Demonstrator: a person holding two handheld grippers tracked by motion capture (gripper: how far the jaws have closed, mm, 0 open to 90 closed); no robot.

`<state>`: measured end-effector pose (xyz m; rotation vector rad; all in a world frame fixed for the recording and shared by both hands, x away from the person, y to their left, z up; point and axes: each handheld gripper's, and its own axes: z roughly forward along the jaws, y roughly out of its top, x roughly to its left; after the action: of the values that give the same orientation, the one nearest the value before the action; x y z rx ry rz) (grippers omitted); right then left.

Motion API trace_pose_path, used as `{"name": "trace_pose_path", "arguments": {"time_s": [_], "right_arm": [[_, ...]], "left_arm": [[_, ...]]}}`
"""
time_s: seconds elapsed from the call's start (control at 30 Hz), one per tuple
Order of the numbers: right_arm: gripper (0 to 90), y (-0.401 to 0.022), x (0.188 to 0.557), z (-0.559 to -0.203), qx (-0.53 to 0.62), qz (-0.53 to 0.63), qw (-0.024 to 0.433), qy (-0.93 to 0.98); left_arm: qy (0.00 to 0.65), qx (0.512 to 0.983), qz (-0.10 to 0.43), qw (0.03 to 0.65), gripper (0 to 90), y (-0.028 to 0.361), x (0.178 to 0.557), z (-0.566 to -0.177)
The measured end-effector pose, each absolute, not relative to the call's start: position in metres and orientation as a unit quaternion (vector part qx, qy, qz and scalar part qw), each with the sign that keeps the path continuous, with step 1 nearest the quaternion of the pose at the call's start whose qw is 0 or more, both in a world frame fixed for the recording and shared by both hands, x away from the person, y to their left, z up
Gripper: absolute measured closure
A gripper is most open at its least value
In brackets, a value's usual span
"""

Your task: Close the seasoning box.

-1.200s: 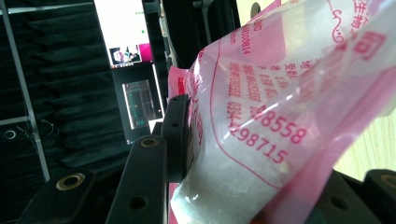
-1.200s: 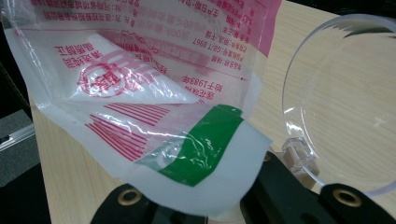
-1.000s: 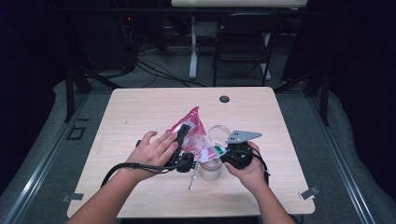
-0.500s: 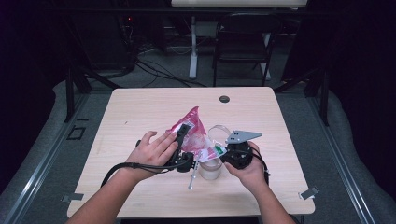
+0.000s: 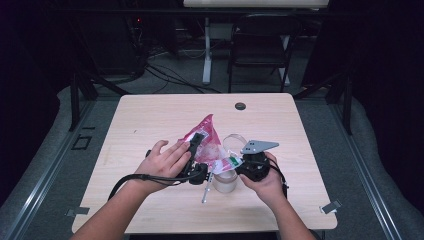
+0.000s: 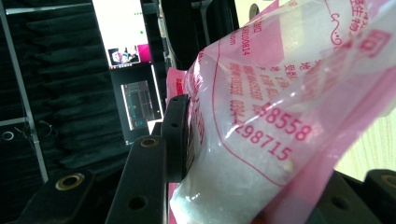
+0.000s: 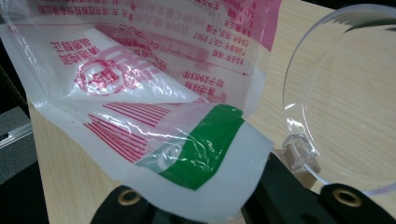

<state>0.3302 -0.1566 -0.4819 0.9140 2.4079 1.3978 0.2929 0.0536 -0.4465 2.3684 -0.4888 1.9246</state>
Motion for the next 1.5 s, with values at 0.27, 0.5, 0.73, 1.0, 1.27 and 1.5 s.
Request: {"name": "trace_pose_path", "arguments": {"time_s": [0.27, 0.5, 0.73, 1.0, 1.27, 1.5], "right_arm": [[90.0, -0.156, 0.33, -0.482, 0.31, 0.473, 0.107, 0.818], [90.0, -0.157, 0.33, -0.482, 0.312, 0.472, 0.109, 0.817], [90.0, -0.157, 0.328, -0.479, 0.308, 0.477, 0.109, 0.816], [90.0, -0.157, 0.326, -0.476, 0.304, 0.481, 0.11, 0.815], [90.0, -0.158, 0.325, -0.473, 0.303, 0.486, 0.11, 0.812], [90.0, -0.155, 0.323, -0.472, 0.297, 0.485, 0.11, 0.815]], "left_arm": [[-0.156, 0.769, 0.619, 0.027, 66.6, 0.055, 0.295, -0.448], [-0.149, 0.772, 0.617, 0.025, 66.4, 0.058, 0.296, -0.452], [-0.14, 0.781, 0.609, 0.023, 66.6, 0.062, 0.299, -0.455], [-0.139, 0.782, 0.607, 0.014, 66.4, 0.062, 0.3, -0.456], [-0.127, 0.791, 0.598, 0.019, 66.3, 0.068, 0.302, -0.461], [-0.105, 0.8, 0.589, 0.029, 66.5, 0.075, 0.302, -0.47]]}}
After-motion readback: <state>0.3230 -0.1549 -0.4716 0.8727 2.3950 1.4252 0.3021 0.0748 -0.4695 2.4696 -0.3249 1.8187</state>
